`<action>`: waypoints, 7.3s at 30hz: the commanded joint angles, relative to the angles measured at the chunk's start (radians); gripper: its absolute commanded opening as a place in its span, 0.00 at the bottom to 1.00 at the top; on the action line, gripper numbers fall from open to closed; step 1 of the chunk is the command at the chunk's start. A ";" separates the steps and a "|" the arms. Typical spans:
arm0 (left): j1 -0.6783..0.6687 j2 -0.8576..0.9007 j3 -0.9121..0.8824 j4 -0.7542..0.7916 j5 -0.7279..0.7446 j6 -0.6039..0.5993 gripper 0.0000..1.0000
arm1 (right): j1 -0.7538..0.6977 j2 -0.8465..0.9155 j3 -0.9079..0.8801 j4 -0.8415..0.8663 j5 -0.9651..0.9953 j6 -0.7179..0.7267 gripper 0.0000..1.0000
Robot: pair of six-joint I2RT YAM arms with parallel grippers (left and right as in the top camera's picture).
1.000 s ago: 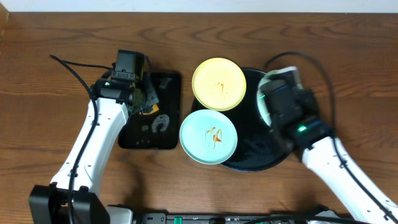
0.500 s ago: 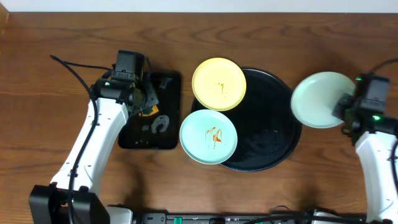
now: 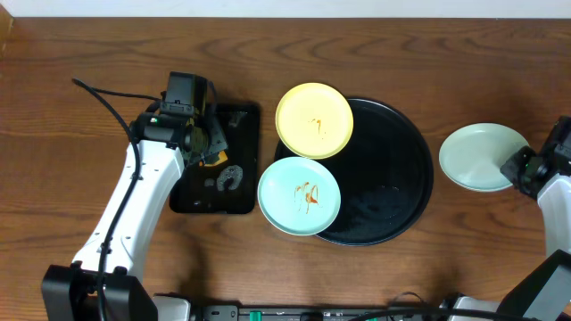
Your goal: Clean dirty plates on tray and stack at the side
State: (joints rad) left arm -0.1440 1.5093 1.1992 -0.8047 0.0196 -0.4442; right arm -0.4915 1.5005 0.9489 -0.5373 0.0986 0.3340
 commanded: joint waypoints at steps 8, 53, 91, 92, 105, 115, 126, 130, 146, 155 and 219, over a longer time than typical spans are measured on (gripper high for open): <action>0.006 -0.013 -0.004 -0.002 -0.009 0.006 0.08 | 0.010 -0.028 0.018 0.068 -0.739 -0.033 0.51; 0.006 -0.013 -0.004 -0.015 -0.009 0.006 0.08 | 1.015 -0.024 -0.290 0.104 -0.419 0.441 0.27; -0.547 0.203 -0.004 0.338 0.302 -0.240 0.08 | 0.875 -0.093 -0.289 -0.055 -0.027 0.330 0.01; -0.564 0.225 -0.004 0.352 0.302 -0.257 0.08 | 0.874 -0.093 -0.289 -0.057 -0.026 0.330 0.01; -0.706 0.426 -0.004 0.517 0.314 -0.404 0.07 | 0.874 -0.093 -0.289 -0.064 -0.027 0.330 0.01; -0.722 0.466 -0.004 0.576 0.359 -0.438 0.08 | 0.874 -0.093 -0.289 -0.076 -0.027 0.330 0.01; -0.698 0.504 -0.004 0.577 0.343 -0.391 0.08 | 0.874 -0.093 -0.289 -0.084 -0.027 0.330 0.01; -0.635 0.494 -0.004 0.534 0.234 -0.333 0.07 | 0.874 -0.093 -0.289 -0.091 -0.027 0.330 0.01; -0.531 0.234 -0.004 0.251 0.260 -0.087 0.07 | 0.874 -0.093 -0.289 -0.091 -0.020 0.331 0.01; -0.566 0.254 -0.004 0.310 0.256 -0.330 0.08 | 0.874 -0.093 -0.289 -0.091 -0.021 0.331 0.01; -0.024 0.051 -0.004 -0.066 0.091 -0.034 0.08 | 0.985 -0.424 -0.193 0.098 0.385 -0.513 0.01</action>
State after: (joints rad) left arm -0.1745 1.5726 1.2007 -0.8650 0.1234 -0.4965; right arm 0.4618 1.0996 0.7315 -0.4500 0.3893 -0.0620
